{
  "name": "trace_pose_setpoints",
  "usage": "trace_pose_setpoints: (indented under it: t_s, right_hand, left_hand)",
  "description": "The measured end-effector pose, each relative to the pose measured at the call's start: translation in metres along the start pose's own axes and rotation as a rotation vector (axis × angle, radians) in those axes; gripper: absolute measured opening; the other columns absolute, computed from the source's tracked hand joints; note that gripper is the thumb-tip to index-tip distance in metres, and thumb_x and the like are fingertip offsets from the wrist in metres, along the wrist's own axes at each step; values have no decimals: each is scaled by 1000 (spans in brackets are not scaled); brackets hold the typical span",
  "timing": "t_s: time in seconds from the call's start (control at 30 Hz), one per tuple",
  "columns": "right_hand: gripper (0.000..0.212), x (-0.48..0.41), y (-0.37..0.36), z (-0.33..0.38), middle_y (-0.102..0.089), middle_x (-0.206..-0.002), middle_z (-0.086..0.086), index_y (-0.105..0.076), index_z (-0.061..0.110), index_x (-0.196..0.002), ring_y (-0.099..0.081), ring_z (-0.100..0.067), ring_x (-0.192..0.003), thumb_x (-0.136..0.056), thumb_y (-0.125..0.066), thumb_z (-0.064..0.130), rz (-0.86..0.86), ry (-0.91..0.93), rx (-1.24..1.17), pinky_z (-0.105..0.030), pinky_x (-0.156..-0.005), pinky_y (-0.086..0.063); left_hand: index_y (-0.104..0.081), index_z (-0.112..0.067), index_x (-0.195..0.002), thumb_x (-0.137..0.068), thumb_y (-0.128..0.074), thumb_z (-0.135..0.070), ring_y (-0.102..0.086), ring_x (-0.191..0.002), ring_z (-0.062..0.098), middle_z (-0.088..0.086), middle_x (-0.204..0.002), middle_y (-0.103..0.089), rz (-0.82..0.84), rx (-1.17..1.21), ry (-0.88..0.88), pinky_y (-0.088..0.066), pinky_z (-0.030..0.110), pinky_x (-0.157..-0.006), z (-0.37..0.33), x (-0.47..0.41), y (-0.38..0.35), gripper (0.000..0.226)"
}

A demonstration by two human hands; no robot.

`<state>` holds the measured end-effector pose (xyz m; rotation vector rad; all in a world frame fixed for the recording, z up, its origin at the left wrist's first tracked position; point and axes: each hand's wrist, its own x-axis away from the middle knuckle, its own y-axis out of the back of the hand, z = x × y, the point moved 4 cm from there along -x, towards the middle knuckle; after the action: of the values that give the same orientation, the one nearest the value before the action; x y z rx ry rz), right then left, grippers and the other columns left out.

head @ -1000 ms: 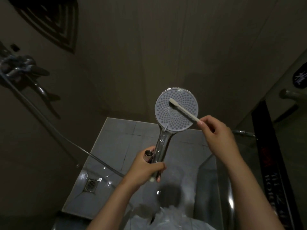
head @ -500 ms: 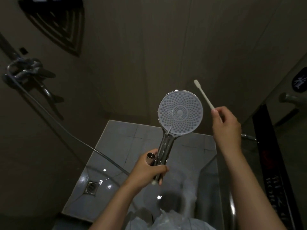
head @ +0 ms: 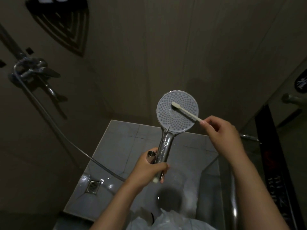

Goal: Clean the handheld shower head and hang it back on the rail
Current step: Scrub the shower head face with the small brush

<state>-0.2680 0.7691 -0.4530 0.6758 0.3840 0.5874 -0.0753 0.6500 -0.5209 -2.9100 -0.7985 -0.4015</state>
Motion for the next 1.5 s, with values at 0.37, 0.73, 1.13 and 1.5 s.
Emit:
trace_pose_setpoints:
  t_s: [0.37, 0.73, 1.13, 1.5]
  right_hand:
    - [23, 7, 8, 5, -56, -62, 0, -59, 20, -84, -51, -21, -60, -95, -49, 38, -285, -109, 90, -29, -51, -31]
    - [20, 9, -8, 16, -54, -60, 2, -61, 19, -75, -46, -10, -57, -91, -56, 31, 5, 50, -177, -28, -54, -36]
    - [25, 3, -11, -1, -59, -65, 0, -56, 22, -81, -59, -30, -69, -94, -47, 41, -197, -101, 121, -33, -57, -41]
    - [22, 4, 2, -16, -60, -71, -7, -60, 14, -86, -57, -31, -73, -95, -49, 31, -404, -218, -36, -32, -58, -36]
  left_hand:
    - [-51, -5, -84, -74, -66, 1, -50, -39, 19, 8, -59, -52, 26, 13, 3, -42, 23, -41, -3, 5, -6, 19]
    - [-49, 10, -99, -80, -62, 7, -51, -37, 19, 8, -56, -55, -33, 33, 34, -40, 21, -39, -6, 8, 0, 23]
    - [-50, 11, -101, -74, -65, 0, -49, -36, 17, 7, -55, -53, -35, 91, 65, -41, 20, -40, -12, 3, -8, 33]
    - [-51, 13, -108, -81, -59, 8, -48, -35, 14, 16, -64, -51, -63, 46, 93, -32, 11, -34, -12, -4, -13, 29]
